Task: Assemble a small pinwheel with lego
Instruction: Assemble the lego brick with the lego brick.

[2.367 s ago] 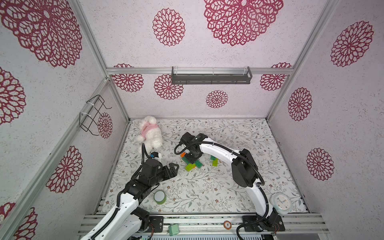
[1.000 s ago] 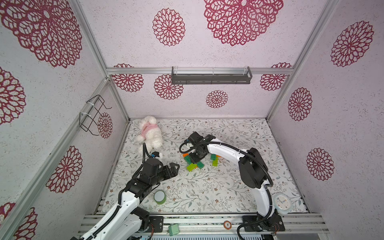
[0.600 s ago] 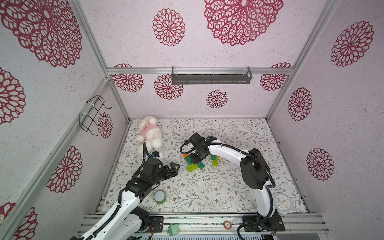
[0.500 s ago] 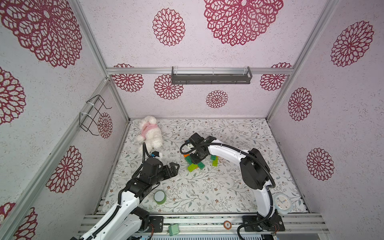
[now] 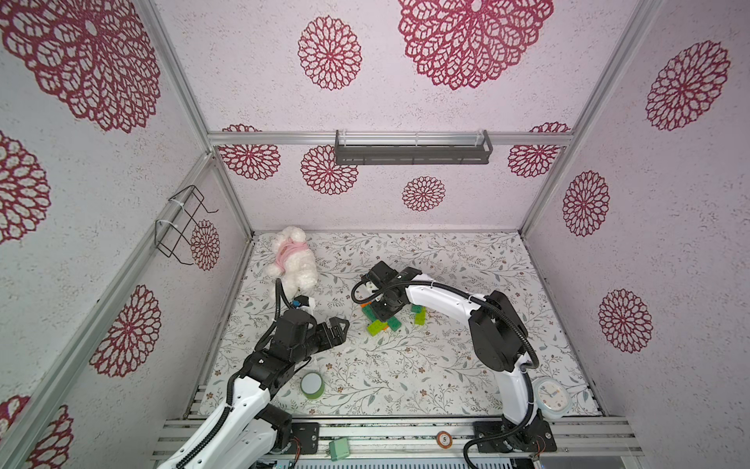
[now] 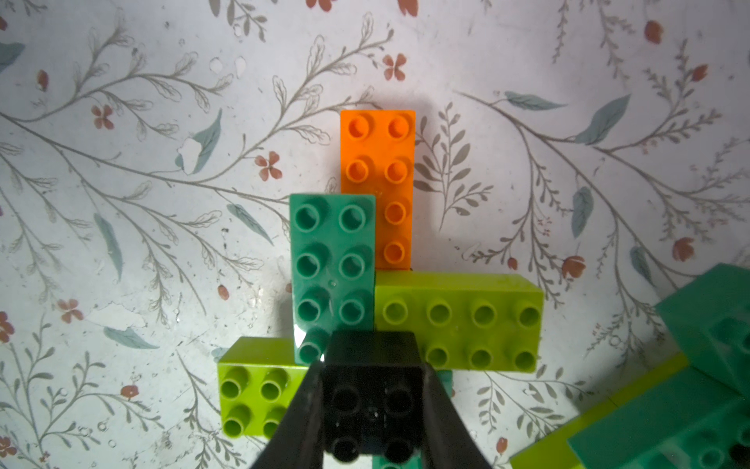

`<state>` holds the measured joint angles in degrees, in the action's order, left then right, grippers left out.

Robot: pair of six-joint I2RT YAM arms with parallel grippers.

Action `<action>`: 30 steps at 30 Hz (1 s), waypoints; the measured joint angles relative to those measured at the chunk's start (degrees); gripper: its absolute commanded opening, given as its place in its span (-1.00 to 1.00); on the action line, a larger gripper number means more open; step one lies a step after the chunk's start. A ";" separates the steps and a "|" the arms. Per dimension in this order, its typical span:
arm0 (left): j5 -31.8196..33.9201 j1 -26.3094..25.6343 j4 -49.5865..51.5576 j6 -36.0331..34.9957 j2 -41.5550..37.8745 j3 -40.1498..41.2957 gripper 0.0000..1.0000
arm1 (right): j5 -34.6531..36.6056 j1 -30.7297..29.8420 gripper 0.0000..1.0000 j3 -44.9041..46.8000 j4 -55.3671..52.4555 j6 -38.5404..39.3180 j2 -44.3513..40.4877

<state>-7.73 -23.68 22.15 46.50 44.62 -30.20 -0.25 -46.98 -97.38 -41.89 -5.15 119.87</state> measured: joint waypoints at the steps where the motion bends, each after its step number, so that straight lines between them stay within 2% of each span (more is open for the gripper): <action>1: 0.11 0.00 0.04 0.00 0.04 -0.07 0.94 | 0.07 -0.02 -0.79 -0.11 -0.02 0.00 0.00; 8: 0.52 0.15 -0.02 -0.02 1.64 -1.03 0.94 | 1.46 0.02 -0.41 -1.14 -2.60 0.02 0.00; 13: 0.44 0.31 -0.39 -0.04 4.55 -1.88 0.94 | 1.99 0.07 -0.06 -2.21 -4.46 0.00 0.00; 17: -0.20 0.79 -0.57 -0.66 8.46 -4.68 0.94 | 1.88 0.07 0.01 -2.23 -4.57 -0.02 0.00; 21: -1.09 1.49 -2.75 -1.07 12.04 -6.95 0.94 | 1.81 0.07 -0.11 -1.20 -4.13 -0.22 -0.85; 23: -2.34 2.14 -3.50 -1.16 14.45 -8.02 0.99 | 1.79 0.09 -0.22 0.96 -3.67 -0.68 -2.78; 24: -2.84 2.64 -3.63 -1.20 16.65 -9.16 0.94 | 1.79 0.11 -0.31 2.60 -3.17 -1.05 -4.46; 26: -4.50 3.69 -4.76 -1.27 21.51 -11.58 0.73 | 1.64 0.13 -0.58 6.25 -2.27 -2.14 -8.57; 27: -5.20 4.22 -5.62 -1.18 24.15 -12.83 0.48 | 1.60 0.17 -0.72 8.31 -1.95 -2.82 -11.19; 30: -8.87 5.55 -7.87 -1.11 33.20 -17.59 -0.12 | 1.57 0.24 -0.94 14.19 -0.15 -5.09 -18.47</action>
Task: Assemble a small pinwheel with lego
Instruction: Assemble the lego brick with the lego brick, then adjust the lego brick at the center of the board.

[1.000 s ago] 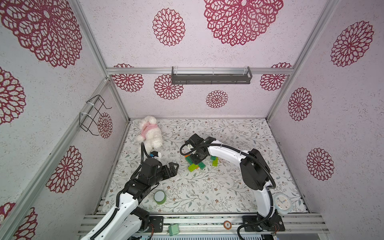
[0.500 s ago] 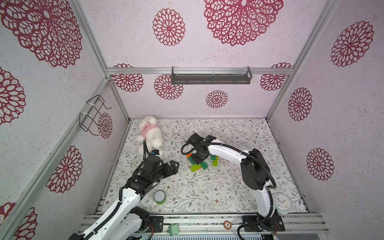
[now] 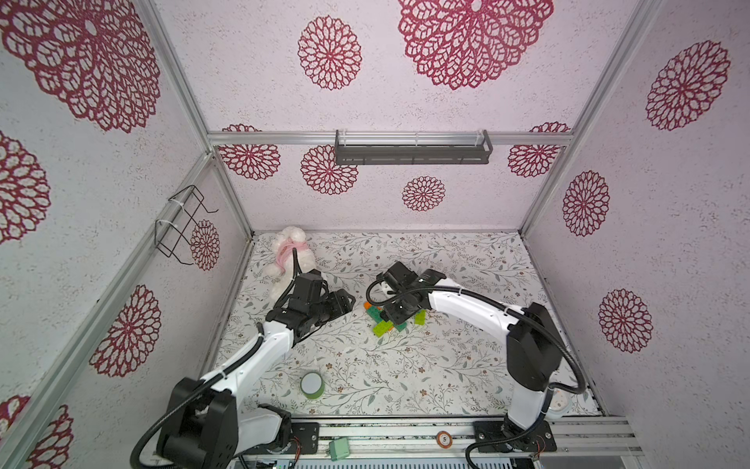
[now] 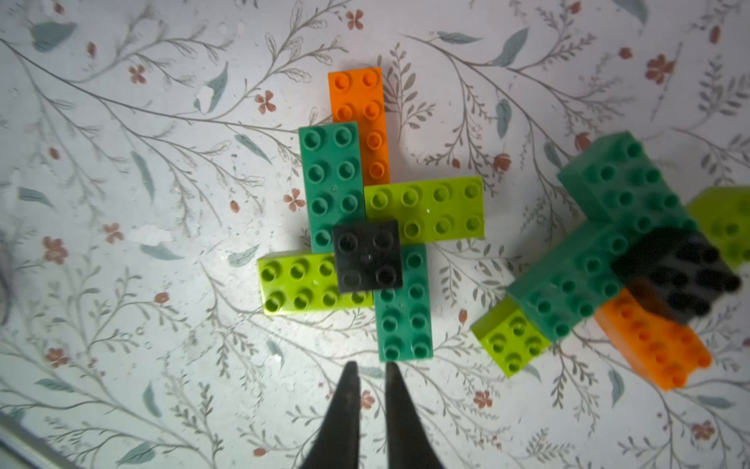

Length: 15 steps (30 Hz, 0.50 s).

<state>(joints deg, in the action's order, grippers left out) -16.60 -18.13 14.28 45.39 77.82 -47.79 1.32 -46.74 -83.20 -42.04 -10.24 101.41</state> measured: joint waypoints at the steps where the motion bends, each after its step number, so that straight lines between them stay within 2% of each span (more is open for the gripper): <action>1: -1.25 0.17 -0.39 -0.17 3.50 -2.23 -0.26 | -0.11 0.00 -0.98 1.97 0.81 -0.72 -2.05; 3: -3.56 0.24 -1.16 -0.87 10.91 -7.23 -0.52 | -0.50 0.02 -1.00 6.03 2.23 -2.54 -5.46; 5: -5.35 0.22 -1.22 -2.01 17.25 -11.82 -0.65 | -1.09 0.04 -1.00 9.40 3.82 -4.17 -7.02; 10: -7.10 -0.46 2.75 -6.19 29.42 -22.71 -0.72 | -2.67 0.02 -1.00 15.56 7.87 -8.09 -6.82; 15: -8.04 -1.22 7.82 -10.21 37.44 -30.56 -0.73 | -3.04 -0.17 -1.00 16.17 10.84 -9.90 -4.61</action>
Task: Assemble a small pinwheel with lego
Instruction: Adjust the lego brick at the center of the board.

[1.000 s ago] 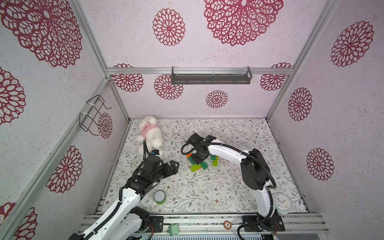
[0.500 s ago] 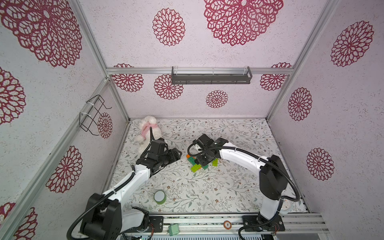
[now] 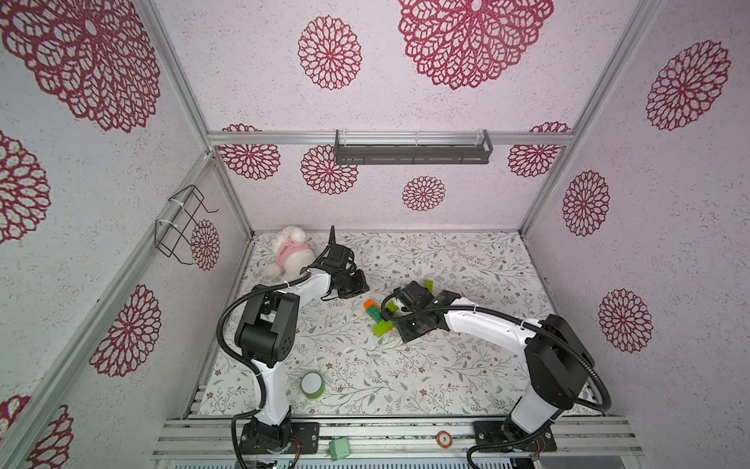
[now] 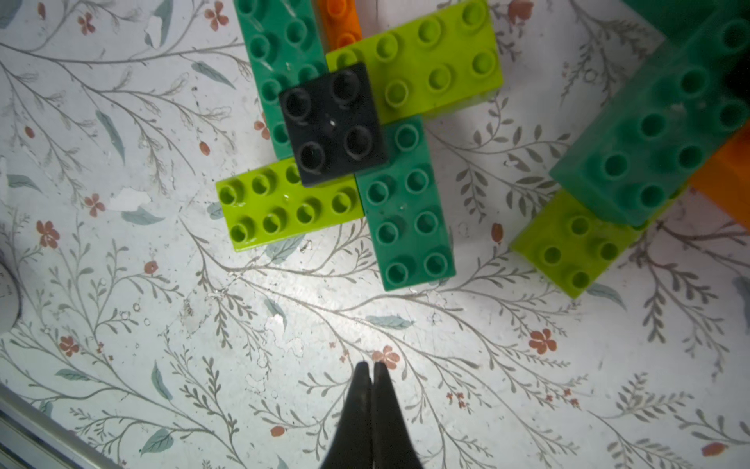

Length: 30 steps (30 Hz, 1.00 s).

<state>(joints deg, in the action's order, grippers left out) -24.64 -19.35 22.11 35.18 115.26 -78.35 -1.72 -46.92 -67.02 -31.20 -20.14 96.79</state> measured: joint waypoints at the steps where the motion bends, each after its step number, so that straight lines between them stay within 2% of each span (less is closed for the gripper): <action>1: -0.15 -0.13 0.55 -0.44 0.87 -0.39 -0.73 | -0.02 -0.02 -1.00 0.00 0.44 -0.07 0.50; 6: -0.68 -1.07 3.89 -2.64 3.74 -0.70 -0.72 | 0.20 -0.02 -1.00 0.00 1.42 -0.48 3.13; 13: -0.76 -1.90 4.37 -3.48 3.52 0.66 -0.71 | 2.45 -0.02 -1.00 -1.60 0.70 -0.28 5.22; 19: -0.11 -1.62 1.97 -2.71 -1.09 8.28 -0.70 | 5.92 0.07 -1.00 -4.83 -2.16 1.44 7.67; 30: 1.73 -1.77 -4.31 3.06 -15.78 28.15 -0.69 | 7.65 0.79 -1.00 -10.29 -2.67 7.13 11.89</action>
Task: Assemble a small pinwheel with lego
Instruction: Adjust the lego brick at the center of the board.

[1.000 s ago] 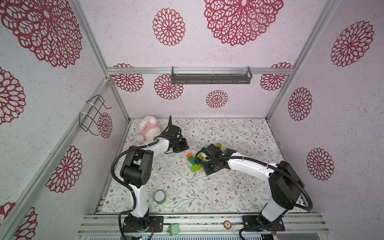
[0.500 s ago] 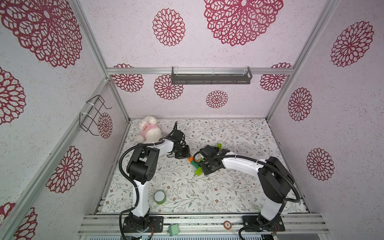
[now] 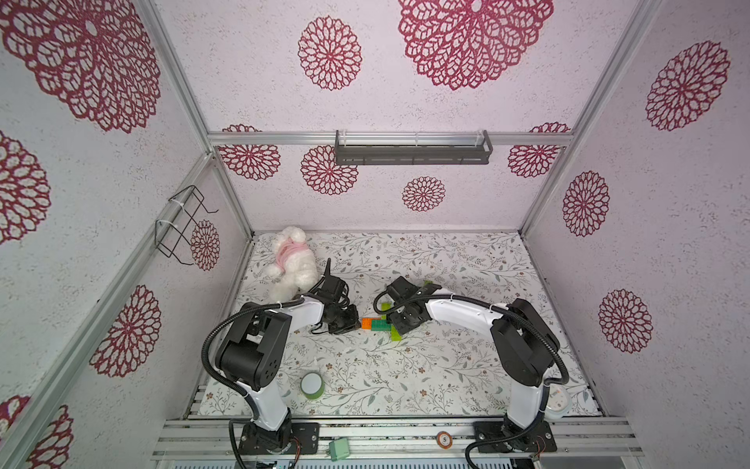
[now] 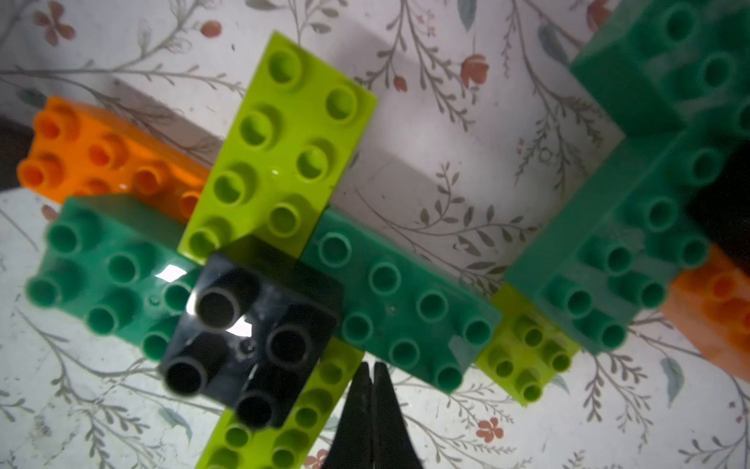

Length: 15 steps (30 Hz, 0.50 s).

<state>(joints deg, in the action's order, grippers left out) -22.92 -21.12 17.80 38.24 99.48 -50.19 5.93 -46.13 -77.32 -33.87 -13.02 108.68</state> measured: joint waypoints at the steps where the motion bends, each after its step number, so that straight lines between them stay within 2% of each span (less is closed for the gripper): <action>1: 0.17 -0.02 -0.42 0.61 -1.18 1.44 -0.68 | -0.02 0.00 -1.00 -0.85 0.31 0.42 0.55; 6: 0.85 -0.17 -2.95 3.61 -6.93 7.48 -0.66 | 0.07 0.09 -1.00 -5.73 1.66 2.54 4.35; 11: 1.16 -1.40 -5.95 5.97 -7.08 9.40 -0.66 | 0.20 1.07 -1.00 -11.28 2.51 4.55 8.79; 15: 1.77 -4.28 -8.37 7.65 -6.56 9.55 -0.66 | -0.09 2.47 -1.00 -14.93 3.41 5.53 11.39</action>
<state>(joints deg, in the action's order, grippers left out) -21.15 -25.41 9.43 45.89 92.92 -40.64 5.85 -43.66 -92.25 -30.46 -7.49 120.07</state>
